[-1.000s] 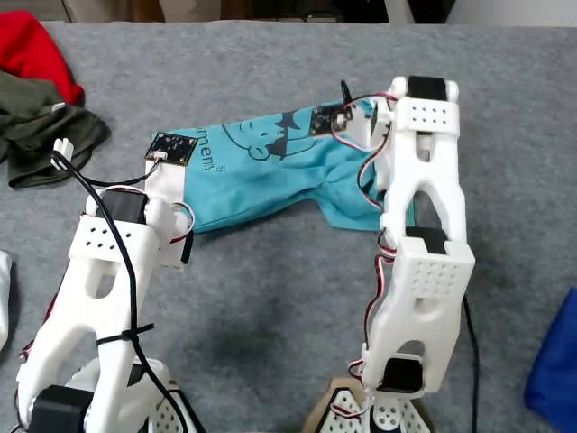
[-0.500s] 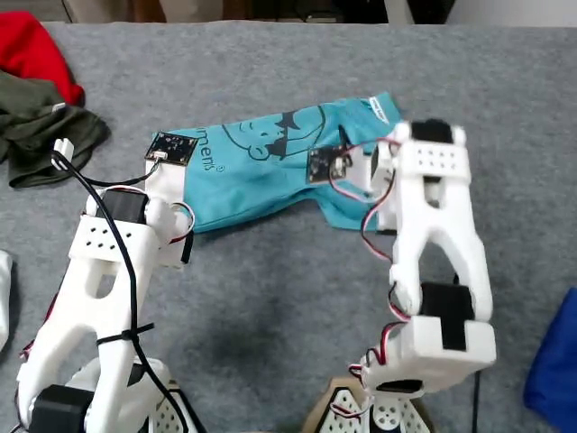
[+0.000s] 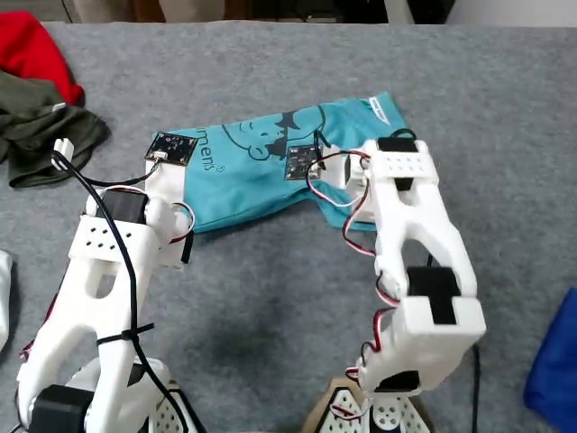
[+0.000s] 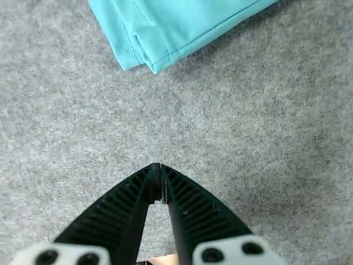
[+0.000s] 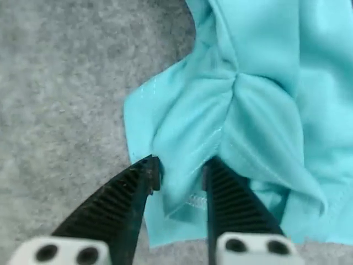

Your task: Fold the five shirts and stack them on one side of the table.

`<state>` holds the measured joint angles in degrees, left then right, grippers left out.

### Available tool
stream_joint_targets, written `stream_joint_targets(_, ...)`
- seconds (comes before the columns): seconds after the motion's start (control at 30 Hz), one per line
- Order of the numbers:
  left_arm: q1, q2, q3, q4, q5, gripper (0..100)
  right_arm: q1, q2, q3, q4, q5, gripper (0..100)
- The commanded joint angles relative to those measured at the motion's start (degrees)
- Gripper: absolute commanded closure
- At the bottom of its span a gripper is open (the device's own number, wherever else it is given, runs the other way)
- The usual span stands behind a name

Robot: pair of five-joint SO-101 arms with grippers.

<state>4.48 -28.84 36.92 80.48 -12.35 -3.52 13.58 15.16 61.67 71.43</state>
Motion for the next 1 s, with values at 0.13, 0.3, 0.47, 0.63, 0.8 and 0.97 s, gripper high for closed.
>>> stream_joint_targets(0.13,-0.35,-1.63,-1.85,1.05,-0.53,98,-0.57,2.77,-7.78,-0.62,-1.76,98.6)
stream_joint_targets(0.3,-0.35,-1.63,-1.85,1.14,-0.53,98,-0.75,0.13,-12.44,1.58,-2.02,98.2)
stream_joint_targets(0.47,-0.35,-1.63,-1.85,1.14,-0.53,98,-1.01,0.92,-18.95,2.20,-1.93,98.3)
stream_joint_targets(0.63,-0.35,-1.63,-1.85,1.14,-0.53,98,-1.45,6.90,-28.18,2.46,-1.67,98.3)
stream_joint_targets(0.8,-0.35,-1.63,-1.85,1.14,-0.53,98,-3.12,14.11,-38.29,4.13,-1.67,98.3)
stream_joint_targets(0.97,-0.35,-1.63,-1.85,1.14,-0.53,98,-4.53,20.35,-47.16,6.51,-0.70,98.0)
